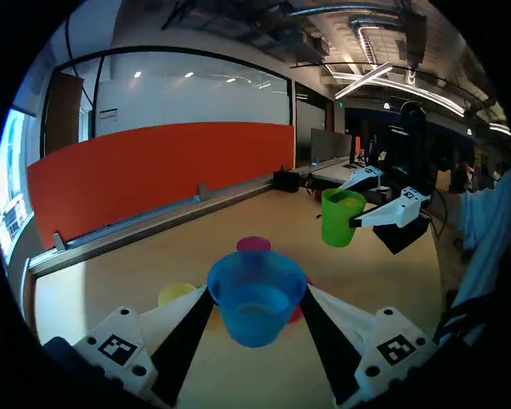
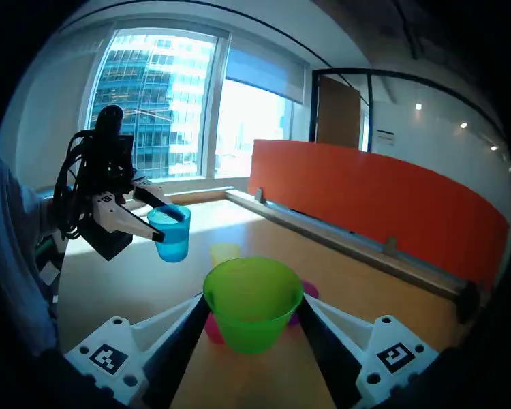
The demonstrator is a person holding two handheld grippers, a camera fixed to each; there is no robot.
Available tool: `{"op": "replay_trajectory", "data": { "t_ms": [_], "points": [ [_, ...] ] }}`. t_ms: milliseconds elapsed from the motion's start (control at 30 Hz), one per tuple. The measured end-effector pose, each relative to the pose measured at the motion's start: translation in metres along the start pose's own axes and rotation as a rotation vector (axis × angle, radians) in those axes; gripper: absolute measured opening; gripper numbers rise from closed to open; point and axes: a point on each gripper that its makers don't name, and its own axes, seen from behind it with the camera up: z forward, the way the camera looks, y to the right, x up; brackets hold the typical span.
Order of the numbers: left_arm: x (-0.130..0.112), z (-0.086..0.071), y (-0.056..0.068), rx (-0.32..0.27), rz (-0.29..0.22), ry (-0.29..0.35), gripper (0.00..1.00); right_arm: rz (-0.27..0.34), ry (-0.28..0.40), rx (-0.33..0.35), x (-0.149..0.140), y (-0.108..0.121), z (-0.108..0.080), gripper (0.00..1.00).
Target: Pour water
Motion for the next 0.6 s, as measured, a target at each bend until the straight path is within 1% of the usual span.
{"op": "replay_trajectory", "data": {
  "t_ms": [333, 600],
  "points": [
    [0.018, -0.012, 0.002, 0.007, 0.006, 0.05, 0.86, -0.006, 0.065, -0.004, 0.025, -0.006, -0.005, 0.91],
    [0.033, -0.017, 0.004, 0.011, 0.015, 0.087, 0.86, -0.009, 0.095, 0.002, 0.038, -0.01, -0.007, 0.92]
  ]
}}
